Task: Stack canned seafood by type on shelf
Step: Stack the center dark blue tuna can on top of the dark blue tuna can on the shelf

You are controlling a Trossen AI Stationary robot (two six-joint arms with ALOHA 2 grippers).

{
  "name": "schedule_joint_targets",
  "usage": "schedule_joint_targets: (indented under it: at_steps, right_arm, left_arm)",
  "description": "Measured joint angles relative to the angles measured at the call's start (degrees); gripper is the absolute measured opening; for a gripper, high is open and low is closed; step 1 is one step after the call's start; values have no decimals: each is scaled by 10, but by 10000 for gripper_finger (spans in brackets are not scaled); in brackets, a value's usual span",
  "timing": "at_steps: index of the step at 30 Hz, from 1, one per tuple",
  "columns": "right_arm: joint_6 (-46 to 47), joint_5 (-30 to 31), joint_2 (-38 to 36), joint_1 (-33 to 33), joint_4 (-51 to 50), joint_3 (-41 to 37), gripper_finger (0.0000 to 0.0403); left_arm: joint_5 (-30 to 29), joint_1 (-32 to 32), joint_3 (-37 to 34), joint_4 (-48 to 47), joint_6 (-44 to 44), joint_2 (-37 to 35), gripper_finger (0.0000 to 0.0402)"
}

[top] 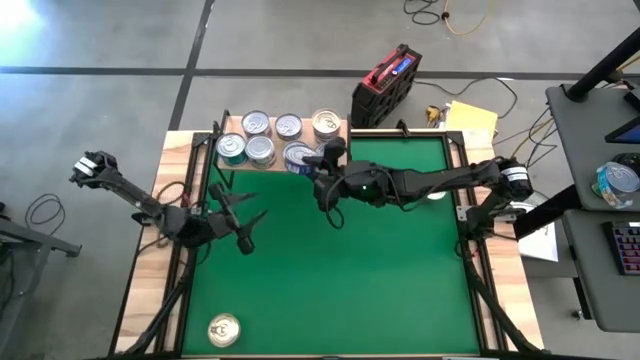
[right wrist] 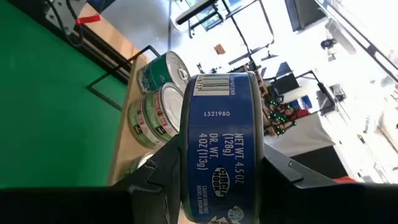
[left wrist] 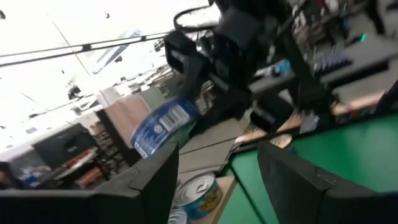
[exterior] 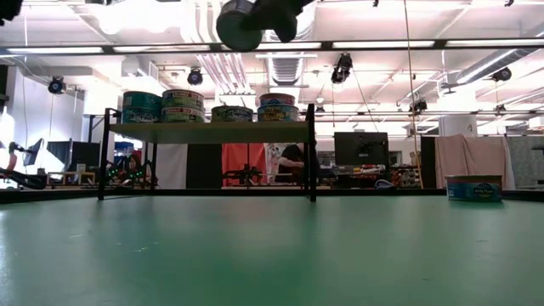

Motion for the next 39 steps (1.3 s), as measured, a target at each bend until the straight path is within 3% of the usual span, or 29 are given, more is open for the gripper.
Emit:
schedule_joint_targets:
  at_steps: [8, 21, 28, 39]
  right_arm:
    - [1, -40, 7, -25, 9, 14, 131]
    - [5, -48, 84, -47, -3, 98, 130]
    - [-42, -46, 115, -62, -2, 120, 130]
    - [-71, -43, 140, -98, -1, 122, 130]
  left_arm:
    - [6, -28, 0, -62, -85, -107, 194]
    - [-20, -42, 0, -75, -70, -238, 193]
    - [-85, -42, 0, -87, -50, -264, 194]
    - [-85, -42, 0, -118, -49, -260, 194]
